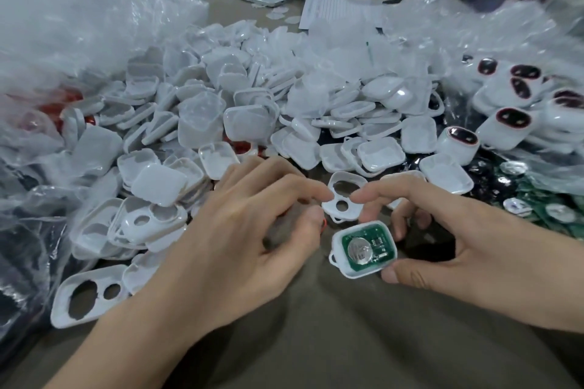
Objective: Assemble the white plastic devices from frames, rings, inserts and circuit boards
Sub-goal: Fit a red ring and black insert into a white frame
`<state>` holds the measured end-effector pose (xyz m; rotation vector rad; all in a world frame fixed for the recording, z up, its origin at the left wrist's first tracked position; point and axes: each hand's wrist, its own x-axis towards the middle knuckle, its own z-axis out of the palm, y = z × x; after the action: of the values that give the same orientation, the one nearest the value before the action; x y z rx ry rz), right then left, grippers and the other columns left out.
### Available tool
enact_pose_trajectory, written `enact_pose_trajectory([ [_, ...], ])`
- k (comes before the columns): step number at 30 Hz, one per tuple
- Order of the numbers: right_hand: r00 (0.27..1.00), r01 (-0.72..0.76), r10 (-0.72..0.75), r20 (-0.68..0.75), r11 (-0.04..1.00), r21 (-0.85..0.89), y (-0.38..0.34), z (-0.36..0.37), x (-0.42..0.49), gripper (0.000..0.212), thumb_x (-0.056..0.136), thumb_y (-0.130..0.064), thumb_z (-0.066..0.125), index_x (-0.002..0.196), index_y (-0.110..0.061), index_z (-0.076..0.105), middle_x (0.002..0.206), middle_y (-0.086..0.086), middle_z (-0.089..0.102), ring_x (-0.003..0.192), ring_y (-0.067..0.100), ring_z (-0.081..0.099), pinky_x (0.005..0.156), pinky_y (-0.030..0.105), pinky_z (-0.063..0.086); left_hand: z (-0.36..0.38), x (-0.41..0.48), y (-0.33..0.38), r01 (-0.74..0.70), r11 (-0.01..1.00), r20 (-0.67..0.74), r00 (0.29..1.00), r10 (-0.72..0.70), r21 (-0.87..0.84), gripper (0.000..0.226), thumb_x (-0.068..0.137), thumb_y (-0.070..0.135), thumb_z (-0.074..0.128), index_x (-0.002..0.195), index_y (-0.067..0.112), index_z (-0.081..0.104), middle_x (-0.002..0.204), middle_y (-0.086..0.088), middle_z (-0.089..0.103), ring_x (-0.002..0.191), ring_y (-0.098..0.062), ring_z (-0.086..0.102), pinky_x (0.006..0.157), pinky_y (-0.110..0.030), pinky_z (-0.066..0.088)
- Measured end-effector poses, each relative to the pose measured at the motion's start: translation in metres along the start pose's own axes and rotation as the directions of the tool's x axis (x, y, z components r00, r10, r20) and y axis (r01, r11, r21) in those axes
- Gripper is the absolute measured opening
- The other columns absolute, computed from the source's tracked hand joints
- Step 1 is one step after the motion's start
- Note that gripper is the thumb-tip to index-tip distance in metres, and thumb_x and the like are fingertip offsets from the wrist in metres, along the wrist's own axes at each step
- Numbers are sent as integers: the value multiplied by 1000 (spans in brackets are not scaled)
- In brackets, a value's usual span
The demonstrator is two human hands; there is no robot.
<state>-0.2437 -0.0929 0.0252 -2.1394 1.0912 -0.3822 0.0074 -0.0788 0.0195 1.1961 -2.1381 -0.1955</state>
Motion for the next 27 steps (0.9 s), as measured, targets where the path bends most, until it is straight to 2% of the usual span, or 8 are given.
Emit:
enact_pose_trajectory([
  [6,1000,-7,7,18,1000,14,-2,0,1,61,81,-48,74,130,-61,40,121,-27,56,107,2,53,85,10,39,1,-2,6,-27,999,117,993,25,17,18,96,39,56,103,26,67,85,16,55,85,-7,52,81,-24,40],
  [12,1000,2,-2,6,1000,30,0,0,0,59,80,-55,71,130,-61,41,115,-30,56,106,-1,54,85,5,38,-1,-2,11,-109,994,200,974,111,-19,14,96,33,59,103,29,71,95,14,59,90,-9,54,82,-25,44],
  [14,1000,5,-5,-4,1000,26,0,0,0,58,81,-54,72,130,-59,42,114,-30,56,107,0,54,85,6,40,-1,-4,12,-133,991,216,967,135,-22,17,94,30,60,106,30,72,104,14,60,96,-9,54,85,-27,44],
  [17,1000,0,0,2,1000,29,1,0,0,57,82,-54,71,131,-59,43,118,-29,56,111,1,55,85,19,47,-4,-7,12,-136,989,249,957,146,-55,23,91,30,60,111,32,72,114,17,58,106,-9,53,90,-25,43],
  [20,1000,-6,6,14,999,32,2,0,0,59,81,-55,71,132,-61,42,122,-30,56,115,-2,54,91,28,45,-6,-8,13,-129,989,283,948,145,-75,26,94,37,58,115,33,72,117,19,57,112,-10,51,95,-20,39],
  [22,1000,-6,5,18,1000,28,1,-1,0,59,82,-54,71,132,-62,41,124,-30,55,117,-2,53,92,28,45,-7,-7,13,-123,989,287,948,140,-77,27,95,38,56,115,32,72,117,20,58,113,-10,51,95,-20,39],
  [27,1000,18,-18,17,999,-30,0,-2,0,57,83,-55,70,131,-64,39,126,-31,54,116,-4,51,88,19,43,-6,-6,13,-109,990,217,968,126,-88,26,96,36,55,109,27,75,113,16,63,111,-12,54,92,-25,43],
])
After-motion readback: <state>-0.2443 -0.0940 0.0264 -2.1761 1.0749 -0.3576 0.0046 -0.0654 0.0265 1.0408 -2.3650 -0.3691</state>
